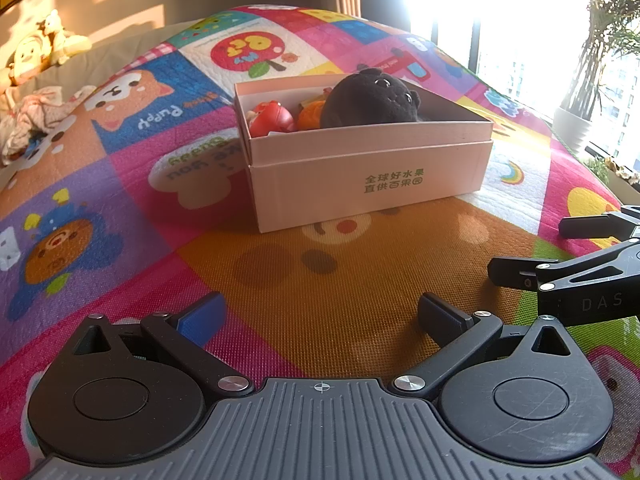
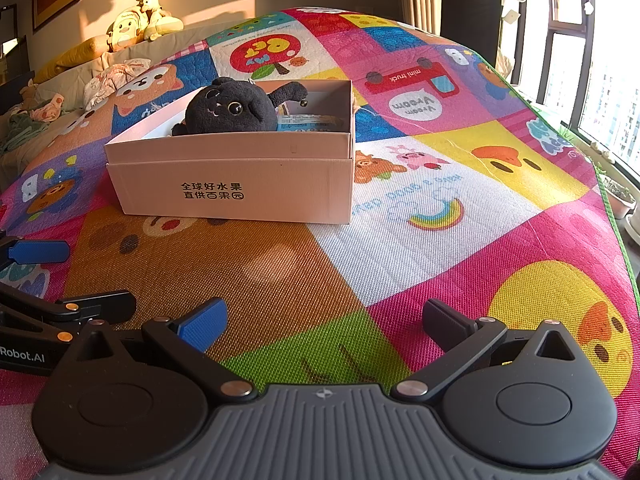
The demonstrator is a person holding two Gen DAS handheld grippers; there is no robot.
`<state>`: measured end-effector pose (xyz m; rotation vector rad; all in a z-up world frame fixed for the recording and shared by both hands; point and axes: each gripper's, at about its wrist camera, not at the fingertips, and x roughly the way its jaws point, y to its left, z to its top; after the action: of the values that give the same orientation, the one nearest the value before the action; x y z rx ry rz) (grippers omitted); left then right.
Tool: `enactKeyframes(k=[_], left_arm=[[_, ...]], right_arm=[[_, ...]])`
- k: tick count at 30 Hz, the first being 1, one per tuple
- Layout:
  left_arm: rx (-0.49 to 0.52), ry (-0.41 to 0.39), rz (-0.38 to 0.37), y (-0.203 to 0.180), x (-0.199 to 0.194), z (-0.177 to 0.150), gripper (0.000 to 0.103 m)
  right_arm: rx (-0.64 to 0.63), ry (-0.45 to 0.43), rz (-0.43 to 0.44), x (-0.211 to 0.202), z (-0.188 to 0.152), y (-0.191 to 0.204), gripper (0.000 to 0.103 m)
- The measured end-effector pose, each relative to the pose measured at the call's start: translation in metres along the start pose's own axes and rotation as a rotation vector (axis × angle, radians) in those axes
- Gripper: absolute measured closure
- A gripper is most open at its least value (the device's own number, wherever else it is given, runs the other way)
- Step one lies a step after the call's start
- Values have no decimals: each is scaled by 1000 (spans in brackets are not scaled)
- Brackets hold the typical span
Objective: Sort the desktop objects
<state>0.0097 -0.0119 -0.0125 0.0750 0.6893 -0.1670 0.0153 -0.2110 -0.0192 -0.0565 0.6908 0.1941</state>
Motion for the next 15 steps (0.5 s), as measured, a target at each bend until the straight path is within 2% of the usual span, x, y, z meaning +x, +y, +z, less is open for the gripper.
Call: enactKeyframes(k=[15], left_arm=[[0,0,0,1,-1,-1,0]], right_arm=[[0,0,0,0,0,0,0]])
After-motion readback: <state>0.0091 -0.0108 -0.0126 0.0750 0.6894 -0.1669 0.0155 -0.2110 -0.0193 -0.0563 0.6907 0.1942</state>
